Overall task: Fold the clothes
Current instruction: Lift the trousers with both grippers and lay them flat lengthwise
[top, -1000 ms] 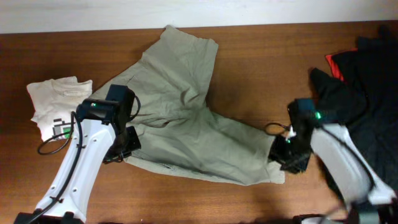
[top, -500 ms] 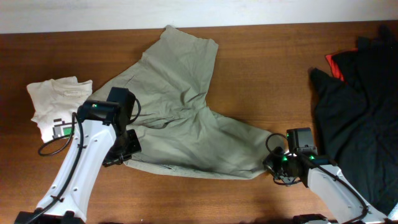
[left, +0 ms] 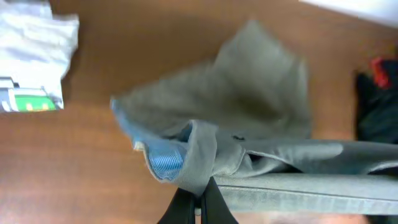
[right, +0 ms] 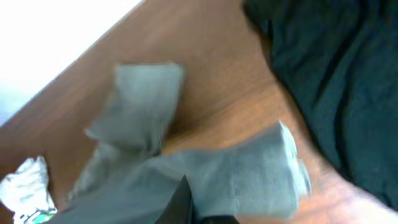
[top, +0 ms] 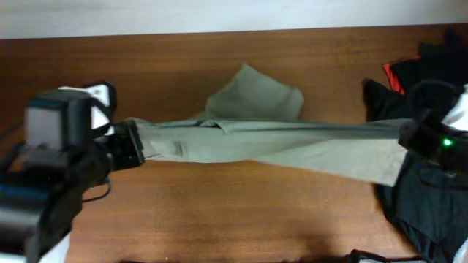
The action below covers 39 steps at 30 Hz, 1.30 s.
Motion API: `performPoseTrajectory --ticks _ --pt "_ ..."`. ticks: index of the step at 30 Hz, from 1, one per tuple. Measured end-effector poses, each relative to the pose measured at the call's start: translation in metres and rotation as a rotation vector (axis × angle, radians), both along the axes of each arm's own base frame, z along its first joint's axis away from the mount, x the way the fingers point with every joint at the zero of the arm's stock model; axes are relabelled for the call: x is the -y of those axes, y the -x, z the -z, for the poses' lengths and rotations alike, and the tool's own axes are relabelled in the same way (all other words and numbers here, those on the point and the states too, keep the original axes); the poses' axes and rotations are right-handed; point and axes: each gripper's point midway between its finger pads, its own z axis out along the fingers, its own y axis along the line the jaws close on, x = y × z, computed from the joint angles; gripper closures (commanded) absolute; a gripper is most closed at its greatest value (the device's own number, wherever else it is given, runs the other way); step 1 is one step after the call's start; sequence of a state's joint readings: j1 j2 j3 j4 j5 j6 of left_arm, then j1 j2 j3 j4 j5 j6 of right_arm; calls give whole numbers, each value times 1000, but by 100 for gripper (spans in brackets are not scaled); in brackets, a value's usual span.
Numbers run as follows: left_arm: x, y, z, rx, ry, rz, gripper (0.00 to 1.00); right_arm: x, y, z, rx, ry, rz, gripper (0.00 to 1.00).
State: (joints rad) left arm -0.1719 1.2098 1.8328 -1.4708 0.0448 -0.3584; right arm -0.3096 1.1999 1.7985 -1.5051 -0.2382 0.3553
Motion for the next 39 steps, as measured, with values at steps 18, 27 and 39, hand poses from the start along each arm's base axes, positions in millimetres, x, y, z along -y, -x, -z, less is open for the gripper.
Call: performPoseTrajectory --ticks 18,27,39 --pt "34 -290 43 250 -98 24 100 18 -224 -32 322 44 -232 96" --pt "4 -193 -65 246 61 97 100 0 -137 -68 197 85 -223 96" --pt "30 -103 235 -892 36 132 100 24 -58 163 -720 -58 -175 96"
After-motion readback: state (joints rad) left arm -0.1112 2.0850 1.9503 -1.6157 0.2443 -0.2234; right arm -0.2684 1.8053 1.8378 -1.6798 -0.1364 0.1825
